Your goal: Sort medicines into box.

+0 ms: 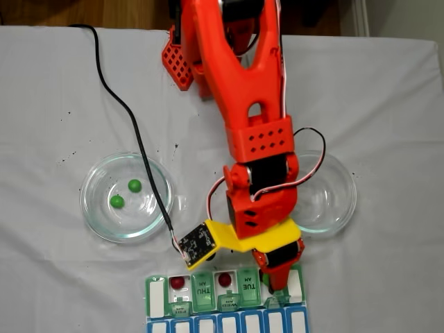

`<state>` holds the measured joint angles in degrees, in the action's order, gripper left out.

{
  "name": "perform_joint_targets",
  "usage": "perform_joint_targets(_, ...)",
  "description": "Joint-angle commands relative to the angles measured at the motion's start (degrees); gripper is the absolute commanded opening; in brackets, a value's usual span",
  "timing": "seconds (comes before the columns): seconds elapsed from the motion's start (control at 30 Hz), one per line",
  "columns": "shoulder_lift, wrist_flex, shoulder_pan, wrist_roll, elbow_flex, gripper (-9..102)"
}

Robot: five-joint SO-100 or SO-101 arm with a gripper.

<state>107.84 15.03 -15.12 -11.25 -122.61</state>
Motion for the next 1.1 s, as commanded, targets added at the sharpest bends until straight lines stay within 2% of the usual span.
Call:
perform_joint_targets(0.0, 2.6, -0.2, 0.4, -0.7, 5.0, 17)
perform_joint_targets(0.33, 6.6, 2.0, 0.3, -2.5, 3.3, 19)
perform_joint_targets(0.5, 12.3, 15.5, 1.1, -2.1, 7.2, 19)
perform_joint_targets(0.57, 15.0, 19.7, 1.1, -1.6, 7.4, 13)
perform_joint_targets(0.63, 18.3, 21.4, 1.3, -1.5, 5.8, 1)
perform_joint_targets(0.73, 22.9, 23.2, 2.2, -2.7, 2.7, 0)
perform_joint_targets(0.93, 26.4, 38.9, 5.0, -8.6, 5.2, 0)
perform_joint_targets(1.07, 22.5, 46.9, 11.2, -11.5, 11.0, 0)
